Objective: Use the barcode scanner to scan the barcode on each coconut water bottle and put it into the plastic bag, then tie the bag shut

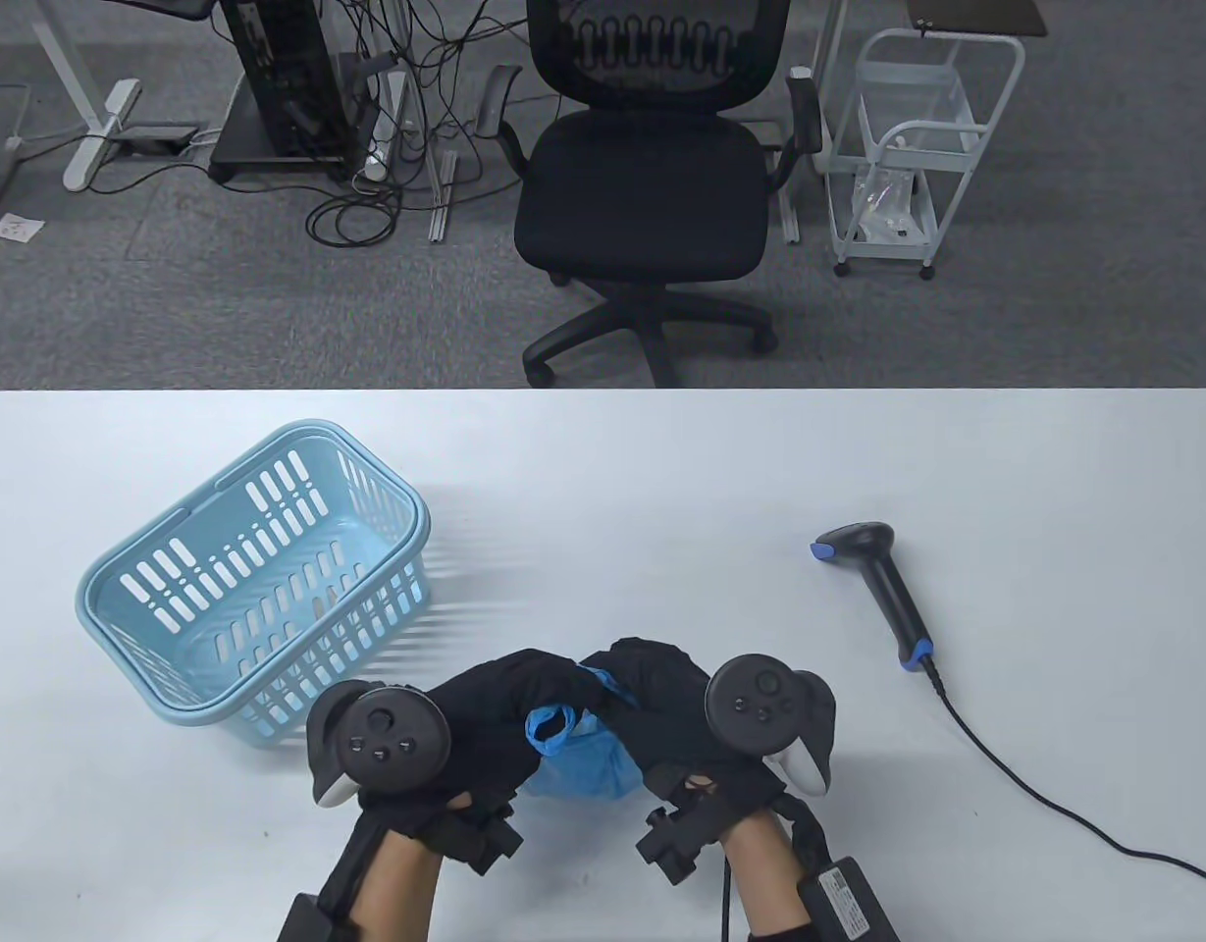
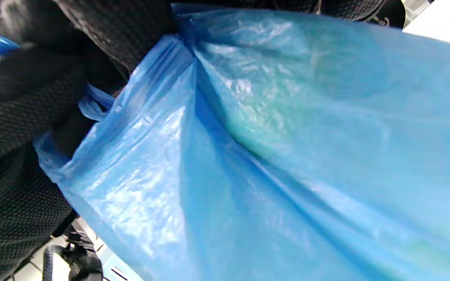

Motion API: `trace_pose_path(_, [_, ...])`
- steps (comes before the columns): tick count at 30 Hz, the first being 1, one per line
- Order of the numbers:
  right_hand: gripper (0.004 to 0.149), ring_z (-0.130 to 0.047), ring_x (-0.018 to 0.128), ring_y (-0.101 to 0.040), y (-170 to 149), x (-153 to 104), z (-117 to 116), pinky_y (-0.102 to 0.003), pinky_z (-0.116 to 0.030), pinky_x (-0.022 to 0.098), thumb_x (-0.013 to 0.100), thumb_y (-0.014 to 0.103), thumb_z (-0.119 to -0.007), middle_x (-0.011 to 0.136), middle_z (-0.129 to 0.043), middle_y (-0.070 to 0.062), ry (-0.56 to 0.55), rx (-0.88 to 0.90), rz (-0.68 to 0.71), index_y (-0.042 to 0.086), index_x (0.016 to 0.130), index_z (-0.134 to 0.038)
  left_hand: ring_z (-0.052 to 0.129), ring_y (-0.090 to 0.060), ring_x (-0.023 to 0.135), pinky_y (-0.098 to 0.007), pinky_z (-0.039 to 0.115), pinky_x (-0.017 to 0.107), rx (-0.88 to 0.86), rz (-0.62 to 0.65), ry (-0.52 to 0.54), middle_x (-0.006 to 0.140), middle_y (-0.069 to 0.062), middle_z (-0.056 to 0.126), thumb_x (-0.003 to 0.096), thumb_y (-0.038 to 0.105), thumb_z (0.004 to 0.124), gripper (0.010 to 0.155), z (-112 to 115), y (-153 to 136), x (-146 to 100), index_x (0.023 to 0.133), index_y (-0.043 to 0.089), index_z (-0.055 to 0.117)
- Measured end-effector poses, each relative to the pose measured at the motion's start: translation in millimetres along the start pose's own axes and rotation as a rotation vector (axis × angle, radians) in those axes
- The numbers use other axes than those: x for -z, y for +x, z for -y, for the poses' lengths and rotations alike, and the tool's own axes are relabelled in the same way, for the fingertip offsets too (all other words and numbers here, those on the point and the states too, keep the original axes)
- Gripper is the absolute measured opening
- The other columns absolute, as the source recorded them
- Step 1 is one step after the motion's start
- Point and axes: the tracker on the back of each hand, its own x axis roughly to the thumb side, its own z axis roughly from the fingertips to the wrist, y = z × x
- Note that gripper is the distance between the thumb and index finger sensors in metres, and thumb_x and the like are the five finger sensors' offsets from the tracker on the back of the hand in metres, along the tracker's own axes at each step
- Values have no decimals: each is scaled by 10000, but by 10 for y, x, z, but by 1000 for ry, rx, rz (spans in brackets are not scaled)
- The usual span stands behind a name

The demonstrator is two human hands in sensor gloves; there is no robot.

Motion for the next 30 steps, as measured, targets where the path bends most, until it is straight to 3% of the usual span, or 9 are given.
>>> trace_pose_path(7, [390,-606,1000,-468,-33,-13,-65,-704,-448,690,576,393,-712,908,-842,-62,125,101,21,181,895,-781,1036,-122,764,-505,834,666,264,63,236,998,113,911,575,218,965,347,63,66,-75,874,384,905])
trace_pose_path(10, [395,-481,1010,-521,-68,-10,-134,-729,-400,683,584,407,-684,1022,-687,-155,172,166,19,183,888,-802,1028,-111,813,-492,831,685,235,95,340,1011,122,892,567,216,967,345,137,34,-114,867,375,908])
trace_pose_path(13, [439,-418,1012,-544,-130,-5,-157,-741,-375,677,581,455,-659,1081,-611,-200,200,204,25,187,882,-832,1025,-93,834,-464,834,700,75,100,342,1015,134,887,570,218,964,344,211,-59,-118,865,384,905])
trace_pose_path(15, [502,-439,1012,-539,-196,-13,-115,-742,-377,680,572,512,-636,1104,-601,-208,153,257,-1,187,896,-838,1023,-97,858,-464,826,713,-118,77,363,1030,127,879,573,208,966,343,236,-136,-124,868,374,910])
trace_pose_path(17, [588,-462,1011,-536,-284,-34,-22,-738,-394,681,564,547,-621,1104,-610,-218,10,374,-33,149,964,-786,1018,-99,873,-460,821,722,-267,63,357,1036,125,877,575,202,969,343,234,-186,-121,869,369,914])
trace_pose_path(20, [648,-459,1011,-540,-322,-39,87,-742,-385,681,561,550,-634,1120,-585,-236,-70,545,-33,110,1032,-699,1024,-91,879,-447,826,728,-250,96,334,1037,134,878,573,207,971,339,229,-160,-107,863,374,918])
trace_pose_path(24, [607,-521,1012,-508,-204,-34,145,-726,-426,686,530,556,-748,1085,-675,-171,-89,447,-27,141,972,-773,1024,-90,885,-443,827,730,-222,124,306,1040,136,876,573,208,973,339,266,-99,-84,864,373,919])
trace_pose_path(30, [373,-670,972,-438,-57,-71,218,-692,-499,686,507,384,-880,937,-840,-77,-222,367,-80,195,828,-879,1008,-108,911,-447,817,740,-231,115,279,1070,111,853,586,235,959,347,273,-124,-93,906,354,901])
